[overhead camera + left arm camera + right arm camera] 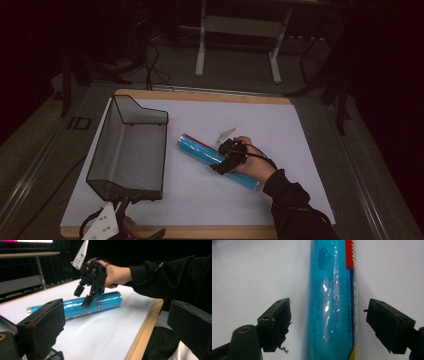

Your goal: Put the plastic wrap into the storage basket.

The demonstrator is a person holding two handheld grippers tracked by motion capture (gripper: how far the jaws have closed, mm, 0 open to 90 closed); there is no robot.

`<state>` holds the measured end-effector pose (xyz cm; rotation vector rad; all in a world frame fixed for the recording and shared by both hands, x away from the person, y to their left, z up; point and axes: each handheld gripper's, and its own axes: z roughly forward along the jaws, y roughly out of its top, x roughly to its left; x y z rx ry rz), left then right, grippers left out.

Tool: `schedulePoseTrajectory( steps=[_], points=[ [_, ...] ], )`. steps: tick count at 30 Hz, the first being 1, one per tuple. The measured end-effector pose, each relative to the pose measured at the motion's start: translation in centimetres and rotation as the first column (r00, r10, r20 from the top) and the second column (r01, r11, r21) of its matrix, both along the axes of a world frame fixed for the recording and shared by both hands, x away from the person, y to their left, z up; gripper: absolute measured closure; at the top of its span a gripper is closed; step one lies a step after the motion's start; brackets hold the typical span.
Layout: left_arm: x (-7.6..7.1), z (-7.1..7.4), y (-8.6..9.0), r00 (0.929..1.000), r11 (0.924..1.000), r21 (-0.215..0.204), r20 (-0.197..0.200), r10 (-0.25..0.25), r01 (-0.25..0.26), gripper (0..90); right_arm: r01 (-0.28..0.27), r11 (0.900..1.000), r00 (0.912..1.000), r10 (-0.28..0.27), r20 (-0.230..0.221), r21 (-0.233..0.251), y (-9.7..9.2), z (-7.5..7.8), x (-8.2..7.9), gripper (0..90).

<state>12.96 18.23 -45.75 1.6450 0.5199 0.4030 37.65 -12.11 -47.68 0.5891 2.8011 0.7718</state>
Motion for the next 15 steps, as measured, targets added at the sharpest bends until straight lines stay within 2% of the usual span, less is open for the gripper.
schedulePoseTrajectory(
  steps=[2, 3, 4, 5, 7, 8, 10, 12, 13, 14, 15],
  points=[
    [0.0, 0.0, 0.0, 1.0, 1.0, 0.002, 0.0, 0.005, -0.005, 2.6, -0.006, 0.9994, 1.0, 0.006, 0.006, -0.034, 0.5, -0.2, 0.2, 21.0],
    [0.1, -0.1, -0.1, 1.0, 0.9999, 0.016, -0.007, -0.003, 0.003, 2.6, -0.006, 0.9994, 1.0, 0.006, 0.006, -0.034, 0.5, -0.2, 0.2, 21.0],
    [0.1, -0.1, -0.1, 0.9999, 0.9998, 0.016, -0.01, -0.008, 0.008, 2.6, -0.003, 0.9991, 0.9999, 0.003, -0.013, -0.043, 1.0, -0.4, 0.6, 21.2],
    [0.0, -0.1, -0.2, 0.9999, 0.9995, 0.031, 0.01, -0.005, 0.005, 2.6, -0.008, 0.9986, 0.9992, 0.006, -0.038, -0.052, 1.2, -0.5, 0.8, 21.5],
    [0.0, -0.1, -0.2, 0.9999, 0.9994, 0.036, 0.013, -0.003, 0.003, 2.6, -0.006, 0.9976, 0.999, 0.003, -0.044, -0.069, 1.5, -0.7, 1.0, 21.5],
    [-0.1, -0.1, -0.2, 0.9999, 0.9993, 0.037, 0.016, -0.001, 0.0, 2.6, -0.006, 0.9931, 0.9983, -0.001, -0.058, -0.117, 1.9, -1.0, 1.3, 22.3],
    [-0.2, -0.1, -0.1, 0.9997, 0.9997, 0.026, 0.023, 0.0, -0.001, 2.6, -0.004, 0.9917, 0.9987, -0.003, -0.051, -0.128, 2.1, -1.0, 1.4, 24.1],
    [-0.2, -0.1, -0.2, 0.9998, 0.9995, 0.029, 0.015, -0.015, 0.015, 2.5, -0.006, 0.982, 0.9975, -0.007, -0.07, -0.189, 2.8, -1.2, 1.8, 24.3],
    [-0.1, -0.1, -0.2, 0.9998, 0.9992, 0.038, 0.011, -0.015, 0.014, 2.6, -0.012, 0.9765, 0.995, -0.009, -0.099, -0.215, 3.1, -1.5, 2.0, 24.6],
    [-0.1, -0.2, -0.3, 0.9998, 0.9988, 0.046, 0.011, -0.016, 0.015, 2.6, -0.012, 0.9765, 0.995, -0.009, -0.099, -0.215, 3.1, -1.5, 2.0, 24.6],
    [-0.1, -0.2, -0.4, 0.9996, 0.9987, 0.046, 0.01, -0.025, 0.024, 2.6, -0.004, 0.9639, 0.9944, -0.024, -0.103, -0.266, 3.7, -2.0, 2.4, 26.5]
  ],
)
